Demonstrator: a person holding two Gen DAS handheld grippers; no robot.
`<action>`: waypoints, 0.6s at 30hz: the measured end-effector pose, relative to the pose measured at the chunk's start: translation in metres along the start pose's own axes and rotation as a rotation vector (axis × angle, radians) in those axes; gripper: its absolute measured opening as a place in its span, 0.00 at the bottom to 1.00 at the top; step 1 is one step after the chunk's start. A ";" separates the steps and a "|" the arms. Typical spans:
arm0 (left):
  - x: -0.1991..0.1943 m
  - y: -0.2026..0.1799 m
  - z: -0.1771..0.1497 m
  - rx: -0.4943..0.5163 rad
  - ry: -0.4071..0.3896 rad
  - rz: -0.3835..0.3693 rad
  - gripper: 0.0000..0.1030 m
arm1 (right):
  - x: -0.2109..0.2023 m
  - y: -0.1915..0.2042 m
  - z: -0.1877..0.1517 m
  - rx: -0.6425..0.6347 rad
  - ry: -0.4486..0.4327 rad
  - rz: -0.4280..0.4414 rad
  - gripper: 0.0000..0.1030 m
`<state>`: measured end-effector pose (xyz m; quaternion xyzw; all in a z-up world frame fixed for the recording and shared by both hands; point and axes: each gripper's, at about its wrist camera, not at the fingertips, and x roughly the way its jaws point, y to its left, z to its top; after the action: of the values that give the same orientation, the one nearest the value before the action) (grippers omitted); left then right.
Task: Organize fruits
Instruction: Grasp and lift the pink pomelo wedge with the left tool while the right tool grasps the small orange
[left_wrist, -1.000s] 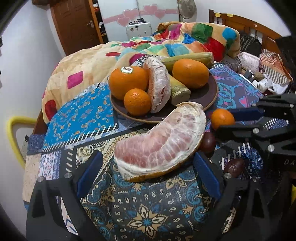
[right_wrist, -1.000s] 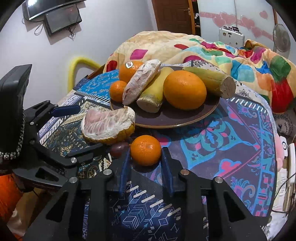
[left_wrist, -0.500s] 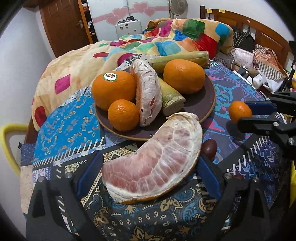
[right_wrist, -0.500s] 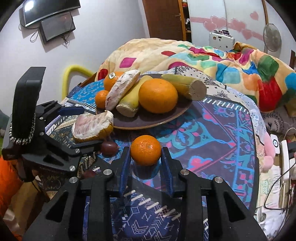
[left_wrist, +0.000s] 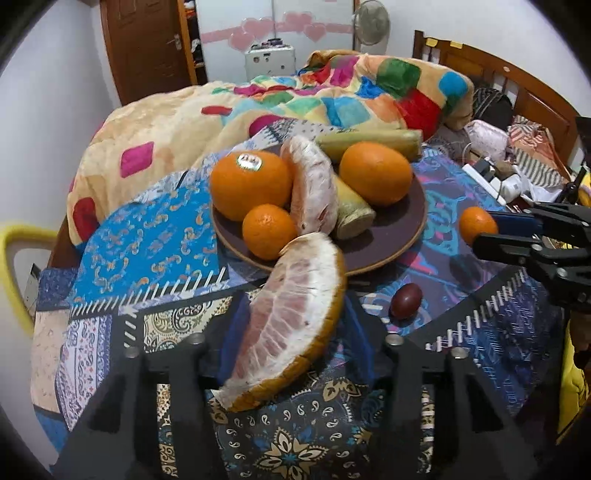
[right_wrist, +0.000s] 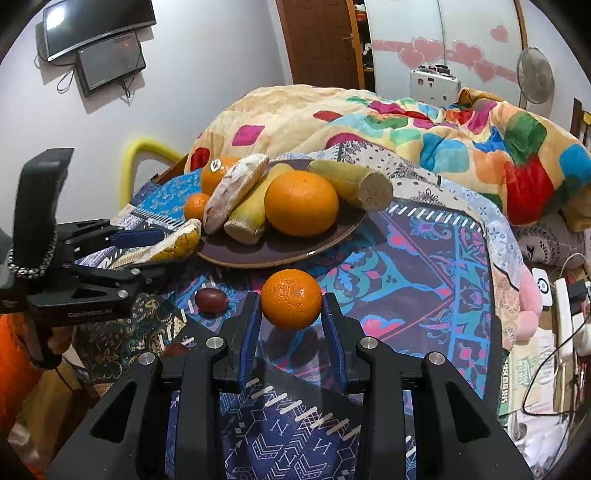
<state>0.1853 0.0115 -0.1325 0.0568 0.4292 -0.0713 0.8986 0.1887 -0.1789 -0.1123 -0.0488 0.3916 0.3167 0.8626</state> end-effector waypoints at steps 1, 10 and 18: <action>-0.001 -0.001 0.000 0.011 -0.003 0.005 0.45 | 0.000 0.000 0.001 0.003 -0.003 -0.001 0.30; -0.016 -0.002 0.000 0.016 -0.043 0.026 0.34 | 0.001 0.003 0.002 0.000 -0.004 0.004 0.30; -0.038 0.011 0.005 -0.040 -0.083 0.003 0.28 | -0.005 0.007 0.011 -0.002 -0.034 0.011 0.30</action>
<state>0.1680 0.0249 -0.0992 0.0367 0.3928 -0.0635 0.9167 0.1890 -0.1720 -0.1000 -0.0420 0.3768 0.3228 0.8672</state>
